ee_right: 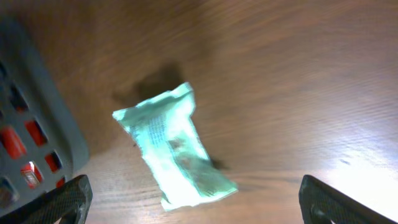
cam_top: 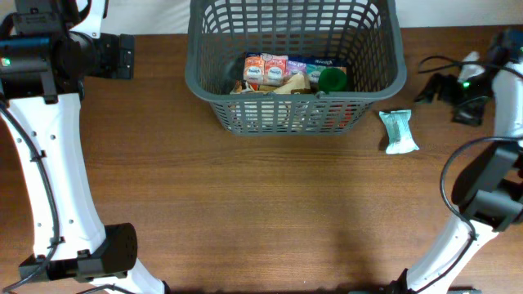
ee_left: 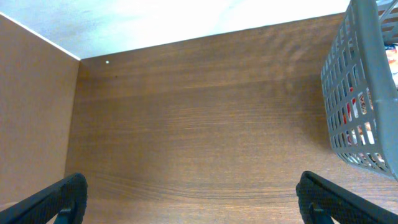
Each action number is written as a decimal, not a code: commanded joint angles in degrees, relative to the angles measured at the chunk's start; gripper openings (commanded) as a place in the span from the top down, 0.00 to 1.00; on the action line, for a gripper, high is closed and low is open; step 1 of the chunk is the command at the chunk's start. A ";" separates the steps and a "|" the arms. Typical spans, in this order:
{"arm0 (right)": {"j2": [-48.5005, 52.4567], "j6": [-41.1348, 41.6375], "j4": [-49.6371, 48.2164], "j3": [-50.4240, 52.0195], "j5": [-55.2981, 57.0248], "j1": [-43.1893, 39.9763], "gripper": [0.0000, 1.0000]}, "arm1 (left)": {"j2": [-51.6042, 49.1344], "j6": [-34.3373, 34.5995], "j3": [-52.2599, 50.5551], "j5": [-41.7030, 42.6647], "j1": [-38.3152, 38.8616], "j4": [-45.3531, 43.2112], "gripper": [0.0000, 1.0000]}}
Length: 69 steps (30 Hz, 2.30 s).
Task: Pack container
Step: 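Move the right gripper to the mint-green wipes packet and grasp it, then carry the wipes packet over the basket and release it inside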
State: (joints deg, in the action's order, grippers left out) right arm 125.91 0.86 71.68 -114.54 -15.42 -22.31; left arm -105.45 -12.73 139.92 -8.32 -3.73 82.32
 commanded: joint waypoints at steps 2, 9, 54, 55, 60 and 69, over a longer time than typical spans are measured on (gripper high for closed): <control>3.43 -7.41 -0.42 0.50 -1.95 2.89 0.00 | -0.07 0.72 -0.24 0.61 -0.13 0.04 0.01; 7.56 -7.89 -0.61 0.55 2.97 4.37 0.05 | -0.07 0.72 -0.24 0.61 -0.13 0.04 0.01; -8.31 -2.16 17.49 -54.27 -7.34 14.86 0.96 | -0.07 0.72 -0.24 0.61 -0.13 0.04 0.01; -8.55 -3.48 17.44 -55.30 -7.34 17.18 0.96 | -0.07 0.72 -0.24 0.61 -0.13 0.04 0.01; -7.69 -12.52 16.68 -55.95 -7.32 30.32 0.96 | -0.07 0.72 -0.24 0.61 -0.13 0.04 0.01; 1.01 -23.10 10.54 -54.73 -2.95 43.19 0.96 | -0.07 0.72 -0.24 0.61 -0.13 0.04 0.01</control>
State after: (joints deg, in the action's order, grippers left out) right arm 123.46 -17.89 83.94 -169.56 -20.23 18.96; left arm -105.45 -12.73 139.92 -8.29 -3.73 82.32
